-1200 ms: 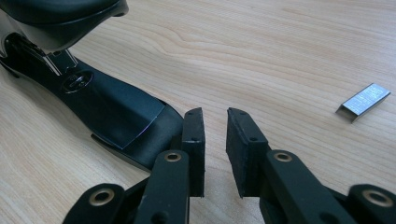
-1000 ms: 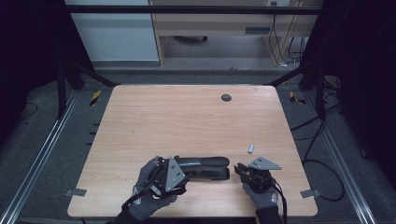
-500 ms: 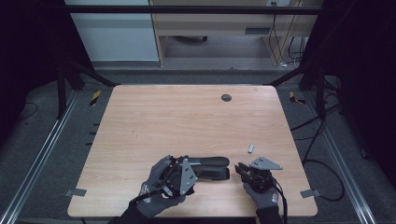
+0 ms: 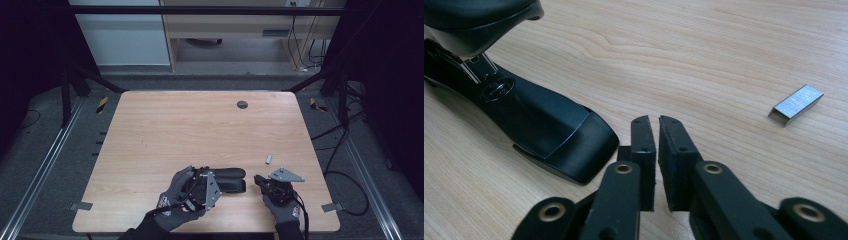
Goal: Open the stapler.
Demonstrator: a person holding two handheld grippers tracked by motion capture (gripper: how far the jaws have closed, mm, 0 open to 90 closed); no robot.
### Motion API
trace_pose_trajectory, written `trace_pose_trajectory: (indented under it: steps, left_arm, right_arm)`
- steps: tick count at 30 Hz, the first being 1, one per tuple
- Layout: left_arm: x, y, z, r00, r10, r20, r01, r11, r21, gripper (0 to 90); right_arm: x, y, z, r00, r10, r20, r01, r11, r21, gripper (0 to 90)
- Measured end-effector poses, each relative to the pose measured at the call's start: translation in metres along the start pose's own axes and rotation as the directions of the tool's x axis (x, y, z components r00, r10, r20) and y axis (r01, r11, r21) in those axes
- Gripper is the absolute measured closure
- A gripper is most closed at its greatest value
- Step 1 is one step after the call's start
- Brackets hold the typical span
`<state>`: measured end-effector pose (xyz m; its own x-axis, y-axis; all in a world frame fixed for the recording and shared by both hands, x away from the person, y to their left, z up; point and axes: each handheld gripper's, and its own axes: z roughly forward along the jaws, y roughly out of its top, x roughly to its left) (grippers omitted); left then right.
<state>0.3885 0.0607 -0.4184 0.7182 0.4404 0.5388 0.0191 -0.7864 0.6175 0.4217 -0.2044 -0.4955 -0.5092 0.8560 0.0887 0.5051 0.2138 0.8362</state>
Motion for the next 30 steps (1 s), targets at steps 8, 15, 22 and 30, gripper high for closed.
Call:
trace_pose_trajectory:
  steps: [8, 15, 22, 30]
  left_arm:
    - [-0.006, 0.005, 0.007, 0.9988, 0.045, -0.017, -0.045, 0.9989, 0.014, 31.5]
    - [-0.009, 0.008, 0.012, 0.9971, 0.071, -0.029, -0.07, 0.9973, 0.025, 31.5]
    - [-0.012, 0.009, 0.017, 0.99, 0.127, -0.063, -0.123, 0.9906, 0.059, 31.2]
    - [-0.014, 0.011, 0.023, 0.9889, 0.128, -0.076, -0.124, 0.9907, 0.058, 31.1]
  right_arm:
    - [0.0, 0.0, -0.001, 1.0, -0.004, -0.009, 0.004, 1.0, 0.0, 90.0]
    - [-0.001, 0.0, -0.002, 1.0, 0.0, 0.001, 0.0, 1.0, 0.0, 90.0]
    - [-0.001, 0.0, -0.002, 1.0, -0.006, 0.001, 0.006, 1.0, -0.002, 90.0]
    - [0.0, 0.0, -0.001, 1.0, -0.007, -0.003, 0.007, 1.0, 0.003, 90.0]
